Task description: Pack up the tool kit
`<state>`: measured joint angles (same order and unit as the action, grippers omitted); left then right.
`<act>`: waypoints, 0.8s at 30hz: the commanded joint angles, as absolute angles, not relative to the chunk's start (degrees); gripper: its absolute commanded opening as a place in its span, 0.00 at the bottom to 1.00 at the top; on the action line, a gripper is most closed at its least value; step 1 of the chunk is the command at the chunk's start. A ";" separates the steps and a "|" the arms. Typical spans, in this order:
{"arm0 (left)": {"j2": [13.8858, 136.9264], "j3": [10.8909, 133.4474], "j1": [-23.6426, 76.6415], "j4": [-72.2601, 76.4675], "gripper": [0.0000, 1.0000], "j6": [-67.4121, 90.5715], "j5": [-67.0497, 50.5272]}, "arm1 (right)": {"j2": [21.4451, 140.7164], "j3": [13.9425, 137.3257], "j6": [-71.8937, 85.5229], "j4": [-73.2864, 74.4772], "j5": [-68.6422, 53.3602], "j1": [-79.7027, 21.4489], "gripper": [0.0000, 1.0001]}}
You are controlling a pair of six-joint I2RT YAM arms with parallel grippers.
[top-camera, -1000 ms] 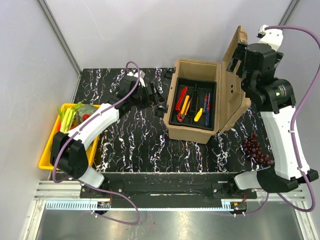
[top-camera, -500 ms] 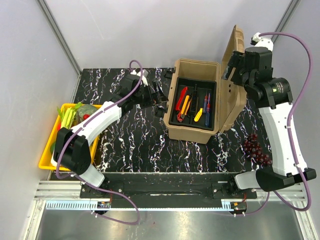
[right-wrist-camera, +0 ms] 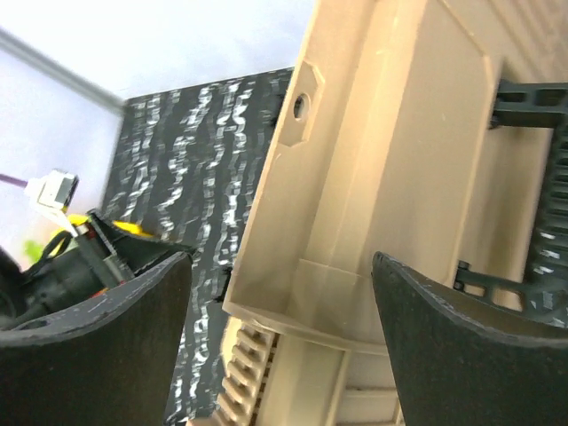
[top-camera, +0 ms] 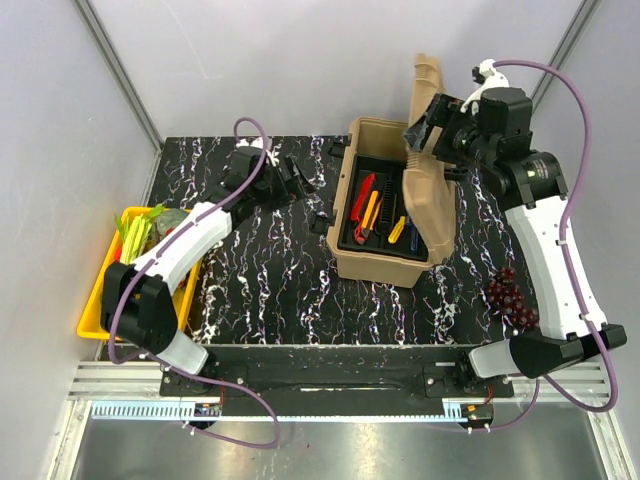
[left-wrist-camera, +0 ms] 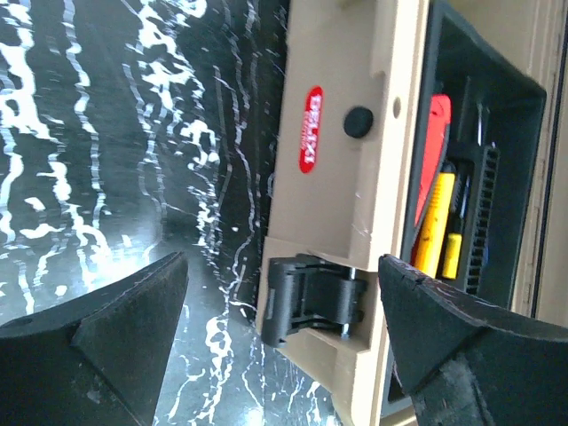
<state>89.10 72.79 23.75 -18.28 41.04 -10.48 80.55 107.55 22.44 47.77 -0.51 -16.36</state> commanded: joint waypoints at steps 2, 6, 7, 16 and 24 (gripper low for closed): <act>83.50 71.72 21.19 -20.12 0.91 42.63 -1.67 | 79.28 103.54 26.37 33.41 -15.37 -16.96 0.87; 83.76 69.70 19.95 -20.30 0.92 43.77 -3.16 | 78.40 102.48 25.67 32.52 -14.15 -16.88 0.88; 83.85 68.91 19.60 -20.13 0.92 44.12 -3.43 | 77.96 102.05 25.32 32.43 -13.37 -16.96 0.88; 86.22 59.43 15.91 -13.64 0.92 53.34 -6.66 | 73.39 93.52 24.52 36.29 -1.50 -16.96 0.92; 90.96 48.53 15.47 5.34 0.90 65.29 -19.24 | 76.37 91.67 15.48 43.94 -12.29 -18.45 0.89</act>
<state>88.66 51.77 15.29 -8.32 57.06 -11.18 74.91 92.16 21.91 40.75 -6.50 -16.64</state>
